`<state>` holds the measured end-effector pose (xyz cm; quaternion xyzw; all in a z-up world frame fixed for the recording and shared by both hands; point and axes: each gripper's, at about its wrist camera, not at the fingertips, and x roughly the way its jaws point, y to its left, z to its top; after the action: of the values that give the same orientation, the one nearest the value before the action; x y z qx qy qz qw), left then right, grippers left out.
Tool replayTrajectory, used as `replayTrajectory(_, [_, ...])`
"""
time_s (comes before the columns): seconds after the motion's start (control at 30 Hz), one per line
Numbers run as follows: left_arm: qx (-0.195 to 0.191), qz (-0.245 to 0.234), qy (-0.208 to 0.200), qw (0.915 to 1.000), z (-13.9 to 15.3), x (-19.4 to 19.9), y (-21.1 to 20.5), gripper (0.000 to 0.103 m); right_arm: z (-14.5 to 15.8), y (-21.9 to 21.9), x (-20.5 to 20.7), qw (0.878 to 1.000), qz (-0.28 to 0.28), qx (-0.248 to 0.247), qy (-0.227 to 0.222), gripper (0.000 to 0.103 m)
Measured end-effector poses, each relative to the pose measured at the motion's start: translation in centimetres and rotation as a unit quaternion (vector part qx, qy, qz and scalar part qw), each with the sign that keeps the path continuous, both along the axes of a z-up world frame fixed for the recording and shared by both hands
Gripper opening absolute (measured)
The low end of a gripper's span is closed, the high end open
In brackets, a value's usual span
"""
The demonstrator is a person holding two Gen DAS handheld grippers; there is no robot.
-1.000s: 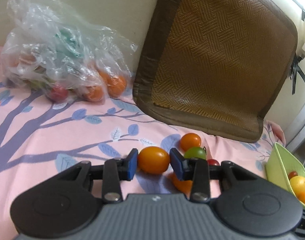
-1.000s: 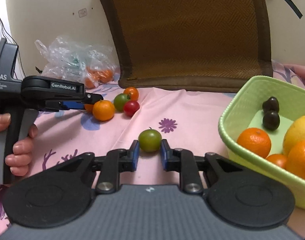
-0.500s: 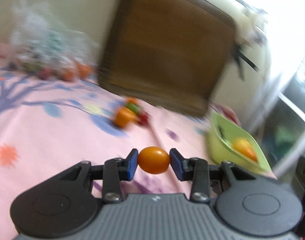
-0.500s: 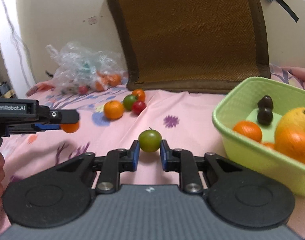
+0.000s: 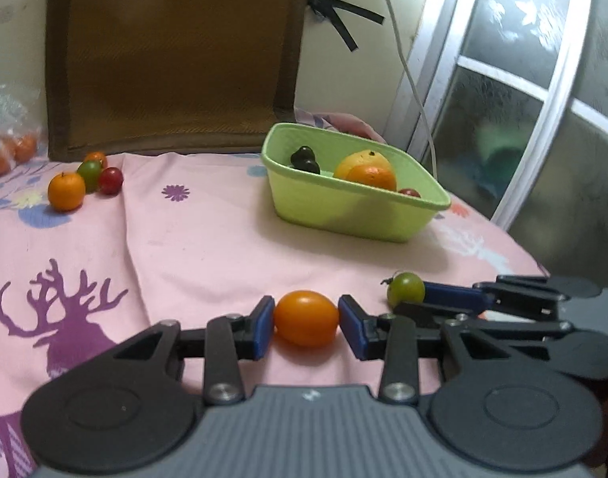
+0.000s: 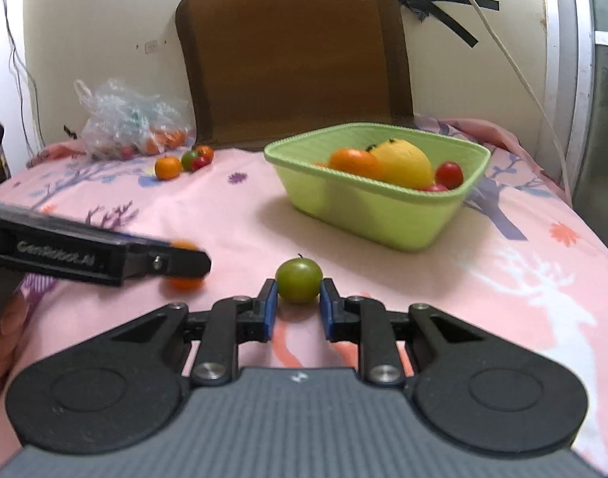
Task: Organize fruits
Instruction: 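Carry both tomatoes over the green basket and open both grippers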
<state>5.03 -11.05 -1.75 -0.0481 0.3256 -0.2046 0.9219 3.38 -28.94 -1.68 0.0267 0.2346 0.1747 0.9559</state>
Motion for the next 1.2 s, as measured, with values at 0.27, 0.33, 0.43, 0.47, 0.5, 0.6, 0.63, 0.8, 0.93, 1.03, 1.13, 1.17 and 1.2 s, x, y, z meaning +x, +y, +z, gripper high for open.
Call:
replayTrajectory(0.27, [0.064, -0.001, -0.024, 0.9976, 0.2, -0.6, -1.9, 0.035, -0.2, 0.2, 0.1, 1.0, 0.013, -0.002, -0.003, 0.029])
replayTrajectory(0.33, [0.048, -0.007, -0.026, 0.9985, 0.8, -0.4, -1.7, 0.035, -0.2, -0.1, -0.1, 1.0, 0.015, 0.001, -0.005, 0.023])
replayTrajectory(0.43, [0.032, -0.009, -0.062, 0.9975, 3.7, 0.3, -1.9, 0.035, 0.0, -0.6, -0.6, 1.0, 0.012, 0.013, -0.021, 0.022])
replayTrajectory(0.47, [0.028, -0.011, -0.072, 0.997, 4.6, 0.8, -1.9, 0.035, 0.3, -0.8, -0.9, 0.999, 0.004, 0.018, -0.039, 0.022])
replayTrajectory(0.5, [0.025, -0.011, -0.079, 0.9965, 5.7, 1.6, -2.0, 0.035, 0.7, -1.1, -1.1, 0.998, -0.003, 0.022, -0.057, 0.022])
replayTrajectory(0.6, [0.011, -0.011, -0.084, 0.9964, 7.6, 4.7, -2.6, 0.035, 2.3, -2.0, -0.8, 0.992, -0.044, 0.034, -0.112, 0.022])
replayTrajectory(0.63, [0.008, -0.011, -0.084, 0.9964, 7.8, 5.7, -2.9, 0.035, 2.8, -2.4, -0.4, 0.99, -0.057, 0.04, -0.124, 0.022])
replayTrajectory(0.8, [-0.026, -0.011, -0.022, 0.9994, 7.1, 11.2, -4.3, 0.036, 3.5, -3.6, 3.0, 0.984, -0.104, 0.047, -0.134, 0.023])
replayTrajectory(0.93, [-0.013, 0.005, -0.005, 0.9999, 5.7, 12.9, -5.0, 0.045, 2.1, -4.4, 4.1, 0.983, -0.117, 0.066, -0.128, 0.027])
replayTrajectory(1.03, [-0.018, 0.014, 0.001, 0.9997, 5.3, 13.5, -4.7, 0.045, 1.8, -4.4, 4.1, 0.982, -0.122, 0.064, -0.127, 0.032])
replayTrajectory(1.13, [-0.034, 0.028, -0.01, 0.999, 6.1, 12.9, -3.3, 0.045, 2.0, -4.8, 3.5, 0.978, -0.131, 0.072, -0.146, 0.032])
replayTrajectory(1.17, [-0.039, 0.033, -0.018, 0.9985, 6.5, 12.4, -2.6, 0.045, 2.0, -4.9, 3.3, 0.977, -0.136, 0.073, -0.149, 0.032])
replayTrajectory(1.2, [-0.043, 0.041, -0.028, 0.9978, 6.9, 11.7, -1.5, 0.045, 1.9, -5.1, 3.1, 0.975, -0.141, 0.075, -0.152, 0.032])
